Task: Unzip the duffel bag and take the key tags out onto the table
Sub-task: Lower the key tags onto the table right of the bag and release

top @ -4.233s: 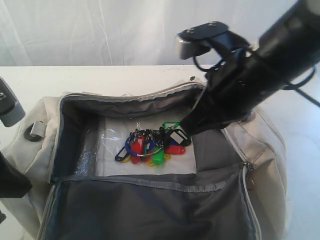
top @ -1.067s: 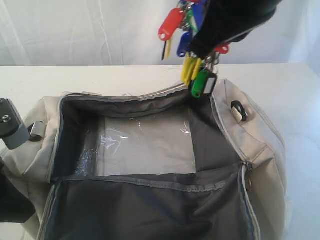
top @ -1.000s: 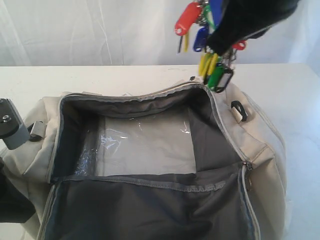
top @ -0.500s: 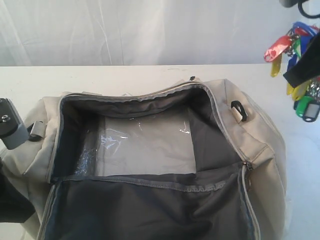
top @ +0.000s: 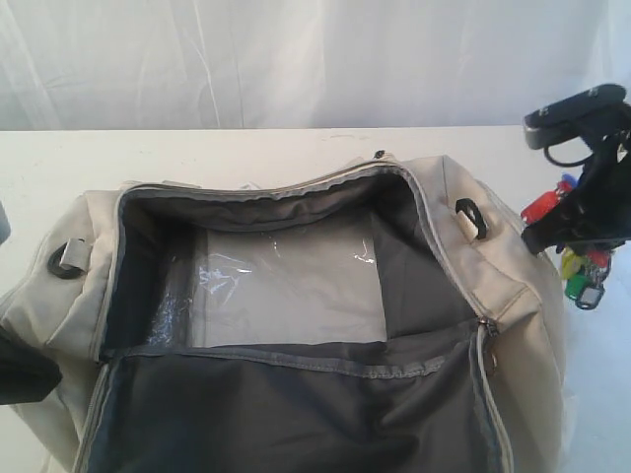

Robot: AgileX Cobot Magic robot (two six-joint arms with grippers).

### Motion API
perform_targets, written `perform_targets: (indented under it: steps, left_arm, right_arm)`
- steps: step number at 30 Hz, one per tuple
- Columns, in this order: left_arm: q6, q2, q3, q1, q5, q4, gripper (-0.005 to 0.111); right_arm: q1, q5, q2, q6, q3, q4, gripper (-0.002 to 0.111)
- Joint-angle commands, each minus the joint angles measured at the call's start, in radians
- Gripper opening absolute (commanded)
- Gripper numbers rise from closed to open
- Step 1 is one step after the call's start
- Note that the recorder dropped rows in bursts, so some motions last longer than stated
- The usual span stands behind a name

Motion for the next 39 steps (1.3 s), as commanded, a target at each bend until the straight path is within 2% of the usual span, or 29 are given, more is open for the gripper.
perform_targets:
  steps: [1,4,8,10,13,17,21,24,28,33,36,39]
  left_arm:
    - [0.003,-0.008,-0.001,-0.002,0.009,-0.013,0.000]
    - [0.003,-0.008,-0.001,-0.002,0.002,-0.013,0.000]
    - [0.001,-0.008,-0.001,-0.002,-0.001,-0.013,0.000]
    - [0.001,-0.008,-0.001,-0.002,-0.001,-0.013,0.000]
    - [0.001,-0.008,-0.001,-0.002,-0.001,-0.013,0.000]
    - [0.001,-0.008,-0.001,-0.002,-0.001,-0.013,0.000]
    - [0.001,-0.008,-0.001,-0.002,-0.001,-0.013,0.000]
    - [0.001,-0.008,-0.001,-0.002,-0.001,-0.013,0.000]
    - [0.003,-0.008,-0.001,-0.002,-0.004,-0.013,0.000]
    - [0.003,-0.008,-0.001,-0.002,-0.015,-0.010,0.000]
    - [-0.019,-0.008,-0.001,-0.002,0.000,-0.017,0.000]
    - [-0.060,-0.020,-0.001,-0.002,0.028,-0.058,0.000]
  right_arm:
    - [-0.006,-0.060,0.080,0.013,0.016,0.020,0.000]
    - [-0.006,-0.097,0.114,0.010,0.026,0.076,0.000]
    - [-0.006,-0.115,0.147,-0.105,0.026,0.183,0.000]
    - [-0.006,-0.116,0.156,-0.118,0.026,0.216,0.004]
    - [-0.006,-0.120,0.160,-0.118,0.026,0.219,0.013]
    - [-0.006,-0.129,0.160,-0.118,0.026,0.219,0.031]
    - [-0.002,-0.058,0.145,-0.118,0.017,0.238,0.051]
    - [-0.002,0.004,0.106,-0.118,0.006,0.247,0.061]
    - [-0.002,0.058,0.001,-0.087,0.006,0.259,0.057]
    - [-0.002,0.161,-0.178,-0.034,0.012,0.261,0.044]
    - [-0.002,0.215,-0.286,-0.021,0.012,0.261,0.032]
    - [-0.002,0.222,-0.408,-0.061,0.012,0.275,0.013]
